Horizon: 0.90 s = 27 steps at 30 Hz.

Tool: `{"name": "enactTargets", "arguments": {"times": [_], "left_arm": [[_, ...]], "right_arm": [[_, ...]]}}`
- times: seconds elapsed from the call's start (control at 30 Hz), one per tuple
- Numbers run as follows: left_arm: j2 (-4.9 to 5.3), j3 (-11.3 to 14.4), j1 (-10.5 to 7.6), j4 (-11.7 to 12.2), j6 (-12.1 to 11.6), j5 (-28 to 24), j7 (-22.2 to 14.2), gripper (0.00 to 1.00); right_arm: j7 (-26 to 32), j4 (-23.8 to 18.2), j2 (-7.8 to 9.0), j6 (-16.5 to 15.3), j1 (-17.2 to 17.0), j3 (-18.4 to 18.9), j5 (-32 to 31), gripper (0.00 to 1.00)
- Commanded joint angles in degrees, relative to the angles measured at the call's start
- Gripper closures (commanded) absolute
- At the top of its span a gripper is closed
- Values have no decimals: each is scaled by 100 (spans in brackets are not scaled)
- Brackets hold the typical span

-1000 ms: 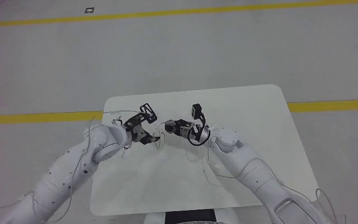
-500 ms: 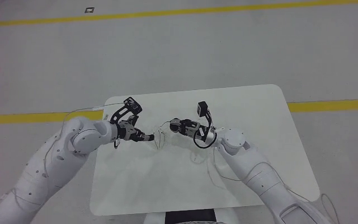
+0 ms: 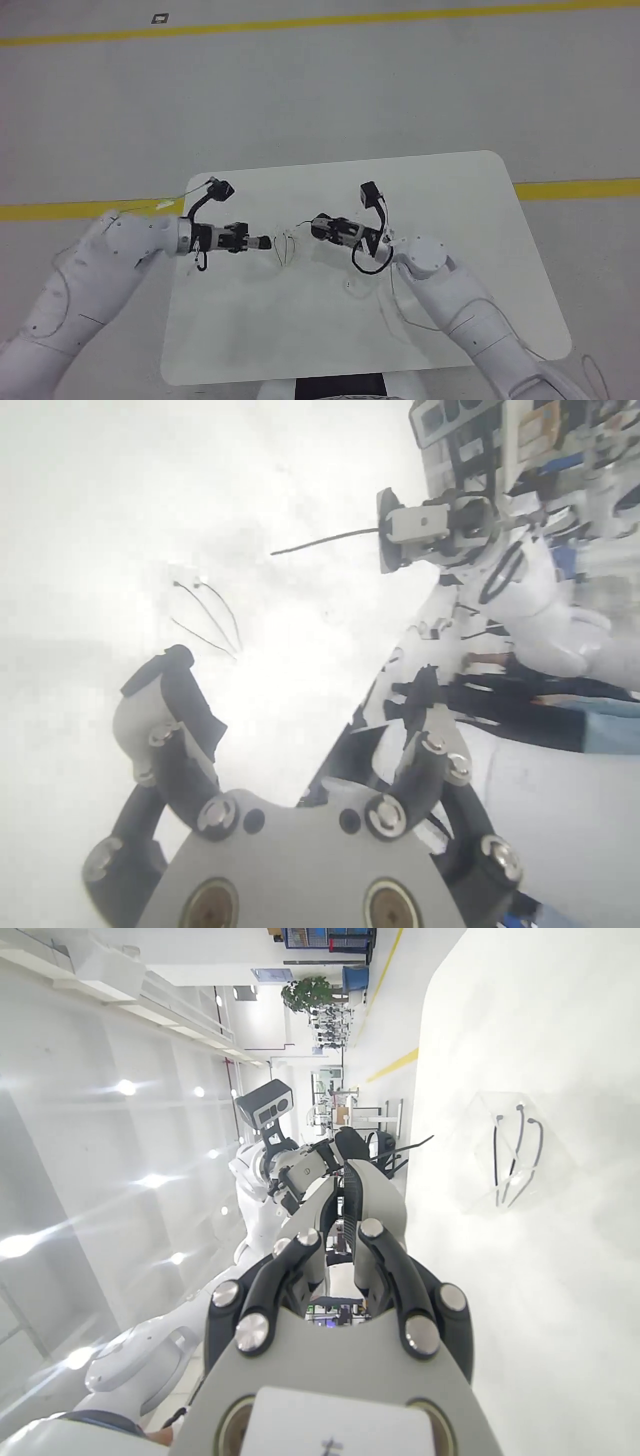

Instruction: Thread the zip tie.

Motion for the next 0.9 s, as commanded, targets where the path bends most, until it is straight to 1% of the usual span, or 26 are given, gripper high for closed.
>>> {"name": "enactTargets", "arguments": {"times": [0.0, 0.03, 0.07, 0.27, 0.33, 0.37, 0.4, 0.43, 0.5, 0.53, 0.57, 0.63, 0.73, 0.83, 0.87], "left_arm": [[-53, 9, -38, 168, 0, -500, -289, 0], [-71, 10, -118, 133, 0, -392, -461, 0], [-73, 9, -159, 82, 0, -223, -484, 0], [-73, 9, -159, 82, 0, -223, -484, 0], [-86, 27, -98, 181, 92, -268, -253, 0], [-97, 41, -44, 278, 101, -460, -193, 0], [-117, 51, 18, 404, 87, -920, -249, 0], [-134, 44, 38, 571, 0, -1367, -409, 0], [-159, 89, 37, 769, 0, -1774, -729, 0], [-182, 114, 18, 892, 0, -1961, -831, 0], [-204, 155, 14, 966, 0, -2129, -930, 0], [-268, 207, -39, 1123, 0, -2611, -1185, 0], [-367, 289, -148, 1333, 0, -2938, -1515, 0], [-462, 373, -256, 1487, 0, -3026, -1719, 0], [-501, 438, -315, 1474, 0, -2949, -1786, 0]], "right_arm": [[87, -50, 14, -59, -6, -7, -73, 100], [114, -76, 17, -75, 1, -25, -124, 100], [114, -76, 17, -75, 1, -25, -124, 100], [114, -76, 17, -75, 1, -25, -124, 100], [-47, -115, 26, -140, -20, -37, -367, 100], [-98, -121, 36, -171, -24, -48, -545, 100], [-125, -141, 41, -243, -40, -54, -616, 100], [-113, -136, 44, -375, -83, -52, -572, 100], [-52, -113, 56, -499, -85, -60, -646, 100], [-29, -93, 59, -576, -91, -76, -676, 100], [-8, -74, 59, -627, -92, -91, -673, 100], [59, -22, 53, -755, -79, -141, -631, 100], [210, -63, 33, -755, -49, -204, -436, 100], [421, -80, 15, -755, -28, -227, -184, 100], [494, -58, 9, -755, -5, -220, -104, 100]]}}
